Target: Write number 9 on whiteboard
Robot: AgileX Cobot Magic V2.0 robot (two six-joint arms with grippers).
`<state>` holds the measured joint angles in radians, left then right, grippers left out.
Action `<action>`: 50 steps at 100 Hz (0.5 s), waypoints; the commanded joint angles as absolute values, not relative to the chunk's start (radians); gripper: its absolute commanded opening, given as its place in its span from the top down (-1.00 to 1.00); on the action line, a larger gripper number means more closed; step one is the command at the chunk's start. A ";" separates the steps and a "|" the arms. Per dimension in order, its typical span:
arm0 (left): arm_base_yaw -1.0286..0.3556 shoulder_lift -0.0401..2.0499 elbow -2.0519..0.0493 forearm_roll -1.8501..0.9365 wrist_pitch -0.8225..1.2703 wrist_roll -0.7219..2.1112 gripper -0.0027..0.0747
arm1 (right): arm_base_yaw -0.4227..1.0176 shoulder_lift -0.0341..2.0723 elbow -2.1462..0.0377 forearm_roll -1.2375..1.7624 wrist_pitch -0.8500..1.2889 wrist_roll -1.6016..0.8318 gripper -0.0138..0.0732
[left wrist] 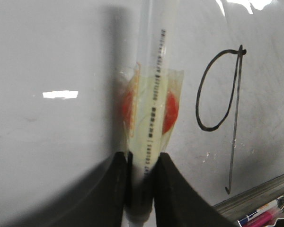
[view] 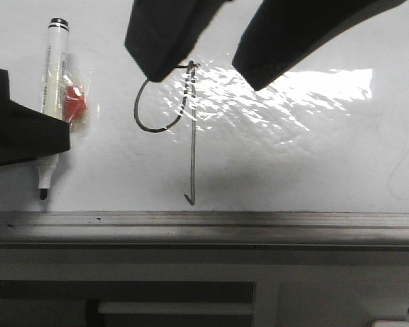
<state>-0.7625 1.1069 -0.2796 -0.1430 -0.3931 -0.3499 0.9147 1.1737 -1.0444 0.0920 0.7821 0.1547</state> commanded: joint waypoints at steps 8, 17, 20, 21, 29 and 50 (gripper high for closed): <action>-0.765 1.100 -0.303 -0.164 -0.410 -0.359 0.98 | 0.916 1.159 -1.063 0.083 0.732 0.148 -0.32; -0.765 1.100 -0.303 -0.107 -0.414 -0.361 0.98 | 0.916 1.159 -1.061 0.083 0.734 0.148 -0.32; -0.765 1.100 -0.303 -0.098 -0.420 -0.361 0.95 | 0.916 1.159 -1.060 0.083 0.728 0.148 -0.32; -0.765 1.100 -0.303 -0.095 -0.422 -0.361 0.93 | 0.916 1.159 -1.058 0.083 0.728 0.148 -0.32; -0.765 1.100 -0.303 -0.095 -0.447 -0.363 0.72 | 0.916 1.159 -1.051 0.083 0.717 0.148 -0.32; -0.765 1.098 -0.303 -0.093 -0.535 -0.364 -0.12 | 0.916 1.159 -1.042 0.081 0.704 0.148 -0.32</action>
<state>-0.7625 1.1087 -0.2796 -0.0859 -0.4390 -0.3567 0.9147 1.1737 -1.0186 0.0920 0.7734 0.1547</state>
